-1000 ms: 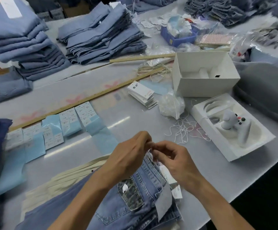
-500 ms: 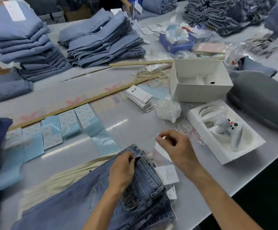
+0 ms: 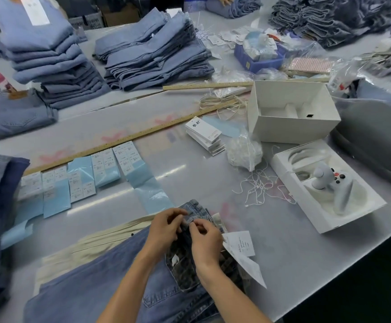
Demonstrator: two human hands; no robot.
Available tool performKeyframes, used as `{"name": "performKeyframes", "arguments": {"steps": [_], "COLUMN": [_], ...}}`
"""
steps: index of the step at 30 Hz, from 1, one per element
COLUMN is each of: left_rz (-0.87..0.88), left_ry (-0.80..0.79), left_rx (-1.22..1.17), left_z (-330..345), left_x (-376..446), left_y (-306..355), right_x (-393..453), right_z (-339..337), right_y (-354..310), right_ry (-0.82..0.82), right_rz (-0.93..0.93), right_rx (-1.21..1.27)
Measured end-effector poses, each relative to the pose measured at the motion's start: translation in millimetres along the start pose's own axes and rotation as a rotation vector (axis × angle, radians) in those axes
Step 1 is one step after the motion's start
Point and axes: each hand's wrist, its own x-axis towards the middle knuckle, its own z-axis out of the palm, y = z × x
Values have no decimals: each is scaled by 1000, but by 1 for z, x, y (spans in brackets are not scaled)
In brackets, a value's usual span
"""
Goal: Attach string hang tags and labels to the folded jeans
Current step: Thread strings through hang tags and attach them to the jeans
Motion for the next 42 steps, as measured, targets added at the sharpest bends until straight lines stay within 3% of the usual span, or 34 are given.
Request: {"name": "performKeyframes", "arguments": {"steps": [5, 9, 16, 19, 21, 25, 28, 31, 37, 42], "left_rz": [-5, -23, 16, -43, -61, 33, 83, 101, 125, 176], "left_ry": [-151, -160, -102, 26, 142, 236, 196, 143, 134, 138], "left_rx": [114, 161, 232, -15, -207, -376, -418, -463, -575, -601], "left_z": [-9, -8, 0, 3, -4, -27, -35, -32, -20, -12], "left_x": [1, 6, 4, -1, -3, -4, -3, -1, 0, -1], "left_y": [8, 15, 18, 16, 21, 38, 46, 51, 60, 73], "right_x": [4, 7, 1, -9, -19, -6, 27, 41, 53, 59], "right_z": [5, 5, -6, -17, -31, -66, -78, -71, -60, -57], "right_y": [0, -4, -17, -29, -32, -32, -23, -6, 2, -6], "right_ry": [-22, -29, -54, -174, -229, -94, -260, -398, -267, -269], "right_rz": [188, 291, 315, 163, -74, -514, -414, -322, -424, -535], "right_rx": [271, 392, 343, 157, -20, -213, -450, -537, -535, -544]}}
